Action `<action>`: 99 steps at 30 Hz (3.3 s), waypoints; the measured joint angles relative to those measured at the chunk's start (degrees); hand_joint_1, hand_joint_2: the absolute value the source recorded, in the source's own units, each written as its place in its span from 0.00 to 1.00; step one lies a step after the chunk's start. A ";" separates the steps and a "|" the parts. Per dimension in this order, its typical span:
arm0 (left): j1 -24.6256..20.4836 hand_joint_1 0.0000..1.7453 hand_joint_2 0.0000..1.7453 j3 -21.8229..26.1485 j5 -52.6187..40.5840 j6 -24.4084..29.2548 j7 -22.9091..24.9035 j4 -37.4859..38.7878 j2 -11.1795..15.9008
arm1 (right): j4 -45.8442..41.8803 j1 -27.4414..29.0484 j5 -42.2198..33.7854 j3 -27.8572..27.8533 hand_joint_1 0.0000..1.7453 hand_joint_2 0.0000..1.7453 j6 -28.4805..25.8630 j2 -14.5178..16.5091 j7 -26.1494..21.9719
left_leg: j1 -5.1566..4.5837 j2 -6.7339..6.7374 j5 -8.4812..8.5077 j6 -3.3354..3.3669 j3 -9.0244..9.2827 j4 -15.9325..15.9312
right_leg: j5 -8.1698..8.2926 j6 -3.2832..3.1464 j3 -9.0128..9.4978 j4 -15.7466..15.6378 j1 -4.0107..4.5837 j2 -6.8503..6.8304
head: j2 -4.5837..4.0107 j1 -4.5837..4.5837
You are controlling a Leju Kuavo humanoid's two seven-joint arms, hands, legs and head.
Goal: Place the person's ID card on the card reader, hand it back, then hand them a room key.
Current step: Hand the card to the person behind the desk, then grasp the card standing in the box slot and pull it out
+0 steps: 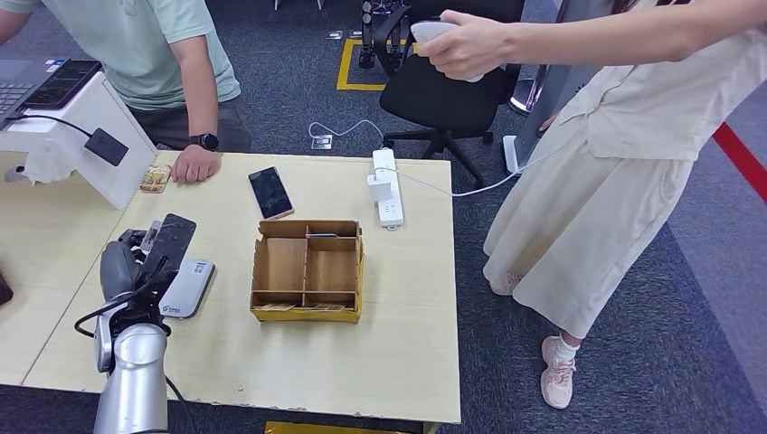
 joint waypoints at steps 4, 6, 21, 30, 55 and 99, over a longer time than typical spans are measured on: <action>-1.05 1.00 1.00 -0.25 -0.80 0.73 -0.04 -0.01 0.28 | 0.51 -0.46 -0.13 0.04 0.00 0.00 -0.17 0.00 -0.03 | 0.00 0.00 0.00 0.00 0.00 0.00 | 0.00 0.00 0.00 0.00 0.00 0.01 | 0.00 0.01; -1.21 1.00 1.00 -0.44 -0.90 0.82 -0.04 -0.01 0.47 | 0.71 -0.58 -0.16 0.05 0.00 0.00 -0.17 0.00 -0.03 | 0.00 0.00 0.00 0.00 0.00 0.00 | 0.00 0.00 0.00 0.00 0.00 0.01 | 0.00 0.00; -7.82 1.00 1.00 -2.66 -5.73 4.39 -0.72 2.07 1.12 | 3.56 -1.19 -1.31 1.86 0.00 0.00 0.05 0.62 -0.57 | 0.00 0.00 0.03 -0.03 0.01 0.01 | 0.01 0.00 0.00 0.01 0.00 0.01 | 0.00 -0.01; -11.76 1.00 1.00 -5.45 -6.27 5.62 -0.69 4.28 1.06 | 4.29 -1.19 -2.03 3.20 0.00 0.00 -0.35 0.63 -0.01 | -0.01 0.01 0.02 -0.03 0.00 0.01 | 0.01 0.00 -0.01 0.01 -0.01 0.02 | 0.00 -0.01; -13.29 0.06 1.00 -6.58 -1.67 7.85 -0.97 5.03 1.06 | 4.70 -0.34 -4.31 4.46 0.00 0.00 -1.34 0.63 0.86 | -0.01 0.01 0.02 -0.03 -0.01 0.01 | 0.01 0.00 -0.01 0.01 -0.01 0.03 | 0.00 -0.01; -2.90 0.00 1.00 -2.24 -1.74 6.09 -6.03 -6.63 6.91 | 3.00 0.26 -6.01 4.74 0.00 0.00 -1.20 0.63 0.96 | 0.00 0.02 0.02 -0.03 -0.03 -0.01 | 0.00 -0.01 -0.01 0.02 0.00 0.04 | 0.00 -0.01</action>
